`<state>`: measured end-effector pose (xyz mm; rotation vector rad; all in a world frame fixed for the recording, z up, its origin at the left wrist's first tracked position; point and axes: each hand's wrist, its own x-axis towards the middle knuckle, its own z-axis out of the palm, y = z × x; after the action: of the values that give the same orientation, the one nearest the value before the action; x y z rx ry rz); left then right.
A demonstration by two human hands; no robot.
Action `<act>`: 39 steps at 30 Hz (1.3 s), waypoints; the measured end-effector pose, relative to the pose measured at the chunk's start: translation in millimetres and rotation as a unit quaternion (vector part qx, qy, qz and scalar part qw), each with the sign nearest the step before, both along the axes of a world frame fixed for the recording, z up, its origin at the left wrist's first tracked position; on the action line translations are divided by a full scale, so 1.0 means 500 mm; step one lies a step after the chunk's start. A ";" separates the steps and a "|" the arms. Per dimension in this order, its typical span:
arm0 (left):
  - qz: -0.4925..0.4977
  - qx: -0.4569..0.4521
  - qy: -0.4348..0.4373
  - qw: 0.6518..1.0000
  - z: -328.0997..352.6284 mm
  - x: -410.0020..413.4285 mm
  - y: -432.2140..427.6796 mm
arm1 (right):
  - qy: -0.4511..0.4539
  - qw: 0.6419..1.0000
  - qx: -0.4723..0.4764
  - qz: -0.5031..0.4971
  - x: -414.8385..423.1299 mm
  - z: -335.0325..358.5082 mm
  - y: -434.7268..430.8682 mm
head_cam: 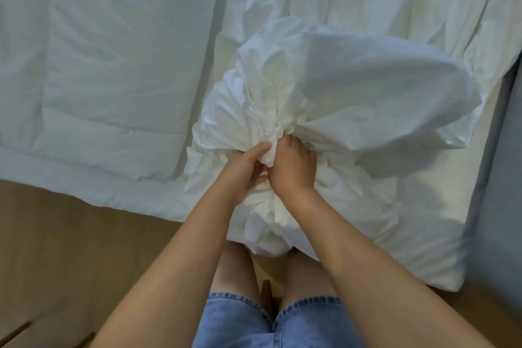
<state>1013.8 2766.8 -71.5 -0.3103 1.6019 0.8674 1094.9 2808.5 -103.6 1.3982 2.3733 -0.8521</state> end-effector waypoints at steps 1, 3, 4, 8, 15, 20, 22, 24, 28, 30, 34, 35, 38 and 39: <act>-0.010 0.005 -0.006 1.000 -0.001 -0.006 -0.003 | -0.001 1.000 0.014 0.007 0.001 -0.003 0.000; -0.031 0.005 0.000 1.000 -0.001 -0.014 -0.010 | -0.001 1.000 0.009 -0.001 -0.001 0.003 0.004; -0.045 0.011 0.002 0.999 0.003 -0.018 -0.011 | 0.001 1.000 0.009 -0.006 -0.003 0.007 0.006; -0.108 0.029 0.022 0.993 0.020 -0.049 -0.021 | -0.042 0.998 -0.034 -0.029 -0.020 0.027 0.023; -0.196 0.081 0.111 0.971 0.060 -0.183 -0.074 | -0.172 0.980 -0.057 -0.082 -0.108 0.070 0.005; -0.194 0.143 0.190 0.952 0.093 -0.340 -0.146 | -0.129 0.981 0.097 -0.107 -0.225 0.147 -0.073; -0.200 0.163 0.252 0.933 0.108 -0.418 -0.189 | -0.037 0.990 0.125 -0.062 -0.314 0.176 -0.111; -0.193 0.173 0.310 0.915 0.114 -0.501 -0.238 | 0.044 0.994 0.103 -0.004 -0.420 0.196 -0.154; -0.170 0.111 0.463 0.863 0.100 -0.666 -0.352 | 0.087 0.988 0.038 0.121 -0.613 0.201 -0.244; -0.158 0.044 0.525 0.835 0.087 -0.729 -0.399 | 0.064 0.984 0.034 0.163 -0.681 0.189 -0.274; -0.085 -0.101 0.603 0.787 0.066 -0.828 -0.445 | 0.035 0.982 0.027 0.185 -0.785 0.171 -0.283; -0.043 -0.127 0.573 0.809 0.063 -0.854 -0.447 | 0.036 0.983 0.021 0.180 -0.808 0.170 -0.279; 0.043 -0.102 0.374 0.921 0.056 -0.921 -0.427 | 0.047 0.987 -0.001 0.156 -0.860 0.170 -0.265; 0.049 -0.053 0.313 0.947 0.054 -0.933 -0.412 | 0.058 0.988 -0.009 0.144 -0.871 0.170 -0.261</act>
<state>547.1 2560.9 -44.5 -0.1967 2.2440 1.0184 659.2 2678.2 -18.5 0.9867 2.5639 -0.8920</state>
